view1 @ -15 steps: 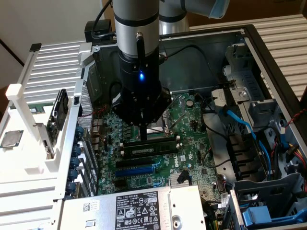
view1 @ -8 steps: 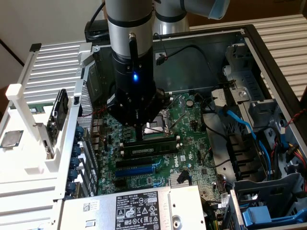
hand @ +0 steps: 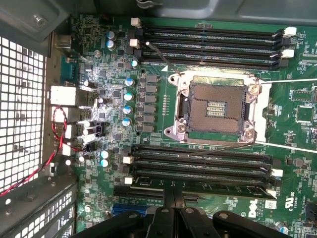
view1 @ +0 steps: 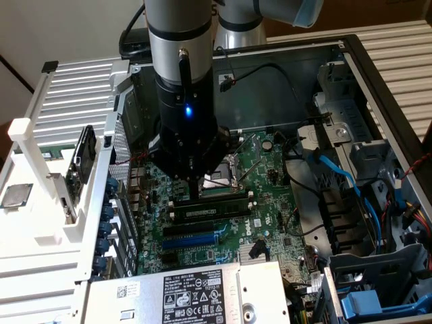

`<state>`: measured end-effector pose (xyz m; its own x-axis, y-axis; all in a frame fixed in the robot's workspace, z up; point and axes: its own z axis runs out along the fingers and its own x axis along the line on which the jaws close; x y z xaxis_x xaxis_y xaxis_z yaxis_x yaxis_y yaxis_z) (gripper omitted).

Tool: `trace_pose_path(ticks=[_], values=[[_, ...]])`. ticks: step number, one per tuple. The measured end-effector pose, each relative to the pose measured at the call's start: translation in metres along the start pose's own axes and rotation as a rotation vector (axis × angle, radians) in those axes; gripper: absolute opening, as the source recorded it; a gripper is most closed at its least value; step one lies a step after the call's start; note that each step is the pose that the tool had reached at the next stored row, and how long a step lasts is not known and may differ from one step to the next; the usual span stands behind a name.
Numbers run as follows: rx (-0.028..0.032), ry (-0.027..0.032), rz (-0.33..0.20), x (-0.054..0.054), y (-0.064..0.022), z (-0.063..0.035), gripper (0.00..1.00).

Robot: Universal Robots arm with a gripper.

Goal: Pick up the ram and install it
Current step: 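Press down the ram until it locks into place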

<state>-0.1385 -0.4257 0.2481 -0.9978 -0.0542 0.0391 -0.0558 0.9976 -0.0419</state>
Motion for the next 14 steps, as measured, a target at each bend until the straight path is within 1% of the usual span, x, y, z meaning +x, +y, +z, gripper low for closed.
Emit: trace_pose_path(ticks=[4, 14], values=[[-0.0006, -0.0002, 0.0, 0.0003, -0.0004, 0.0015, 0.1], [-0.0117, -0.0013, 0.0, 0.0031, -0.0002, 0.0067, 0.1]])
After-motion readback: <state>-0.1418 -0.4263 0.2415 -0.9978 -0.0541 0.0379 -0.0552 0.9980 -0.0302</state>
